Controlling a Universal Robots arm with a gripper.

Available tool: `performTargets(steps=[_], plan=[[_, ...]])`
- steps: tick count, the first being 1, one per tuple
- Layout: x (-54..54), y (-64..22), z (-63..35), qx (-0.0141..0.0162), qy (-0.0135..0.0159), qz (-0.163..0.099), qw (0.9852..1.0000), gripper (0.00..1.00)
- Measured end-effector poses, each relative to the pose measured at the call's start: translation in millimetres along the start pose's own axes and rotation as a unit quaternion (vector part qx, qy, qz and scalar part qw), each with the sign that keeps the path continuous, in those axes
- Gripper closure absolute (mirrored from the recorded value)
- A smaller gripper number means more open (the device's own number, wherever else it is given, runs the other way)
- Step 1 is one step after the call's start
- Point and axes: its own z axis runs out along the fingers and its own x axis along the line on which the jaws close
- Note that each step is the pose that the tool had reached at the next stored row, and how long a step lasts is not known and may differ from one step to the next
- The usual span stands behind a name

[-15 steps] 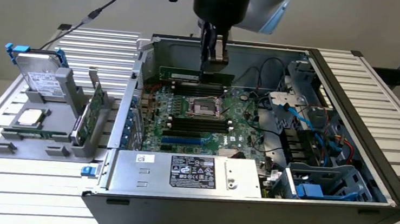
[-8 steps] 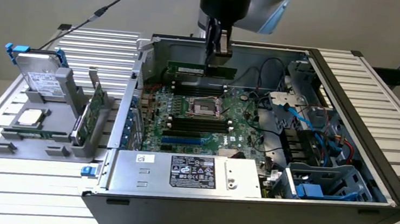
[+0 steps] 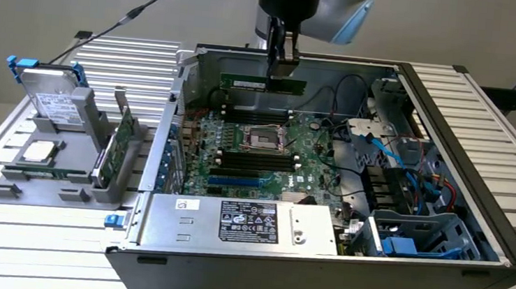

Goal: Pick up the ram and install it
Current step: 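Pick up the ram and move it above insertion slot, then insert the ram into the slot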

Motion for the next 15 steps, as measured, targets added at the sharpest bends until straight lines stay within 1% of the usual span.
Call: performTargets(steps=[15], plan=[[0.0,0.0,0.0,0.0,-0.0001,-0.001,1.0,0.86]])
